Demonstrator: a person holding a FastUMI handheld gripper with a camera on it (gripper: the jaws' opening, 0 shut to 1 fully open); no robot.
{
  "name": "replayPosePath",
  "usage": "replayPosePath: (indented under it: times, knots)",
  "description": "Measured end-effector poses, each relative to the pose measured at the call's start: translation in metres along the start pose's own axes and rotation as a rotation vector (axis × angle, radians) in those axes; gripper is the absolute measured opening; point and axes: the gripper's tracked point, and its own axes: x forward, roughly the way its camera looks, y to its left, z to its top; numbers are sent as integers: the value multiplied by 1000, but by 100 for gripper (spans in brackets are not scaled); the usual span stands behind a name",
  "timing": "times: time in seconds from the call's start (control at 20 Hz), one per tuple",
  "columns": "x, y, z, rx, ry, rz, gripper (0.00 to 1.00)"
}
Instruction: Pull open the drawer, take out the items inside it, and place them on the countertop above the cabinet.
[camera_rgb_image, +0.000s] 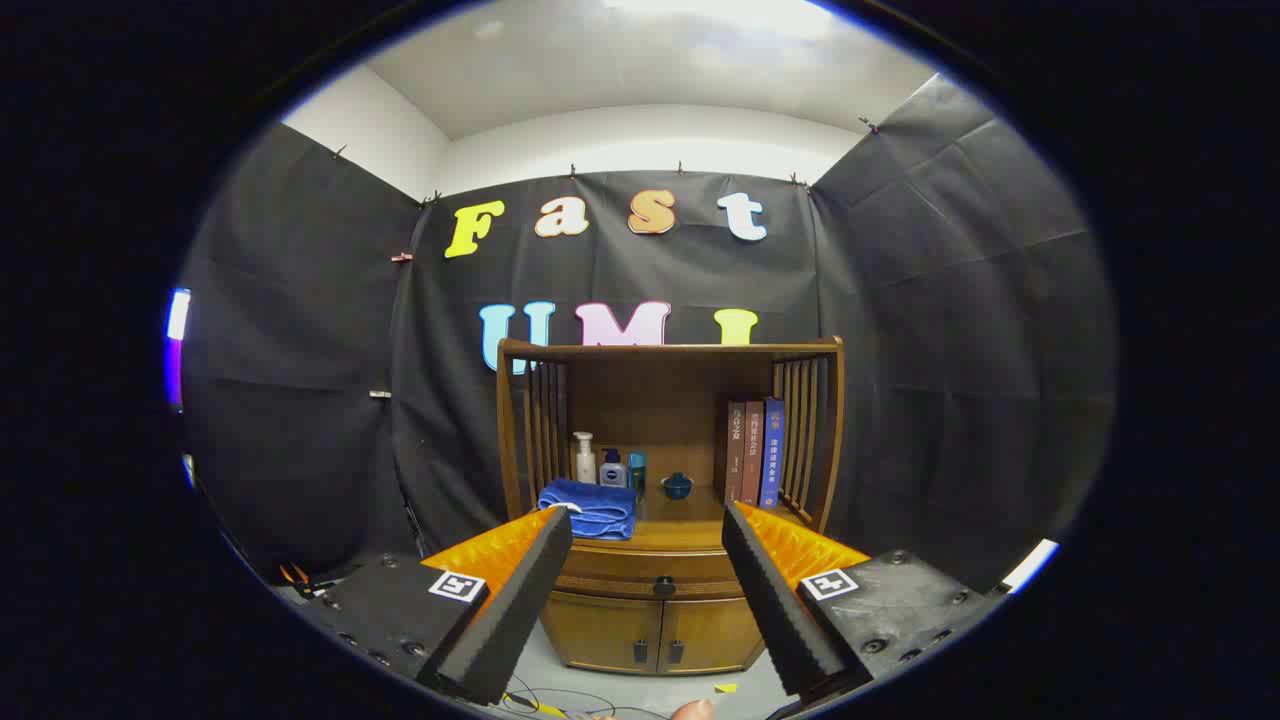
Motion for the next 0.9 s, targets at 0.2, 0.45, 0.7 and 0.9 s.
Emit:
replayPosePath:
  times: [0.2, 0.45, 0.7, 0.9]
  knots:
    - [-1, -1, -1, 9, 9, -13, 99]
    - [-2, -3, 0, 10, 2, -38, 99]
    - [0, -6, -2, 24, 2, -52, 99]
    - [0, -6, -3, 22, 4, -53, 99]
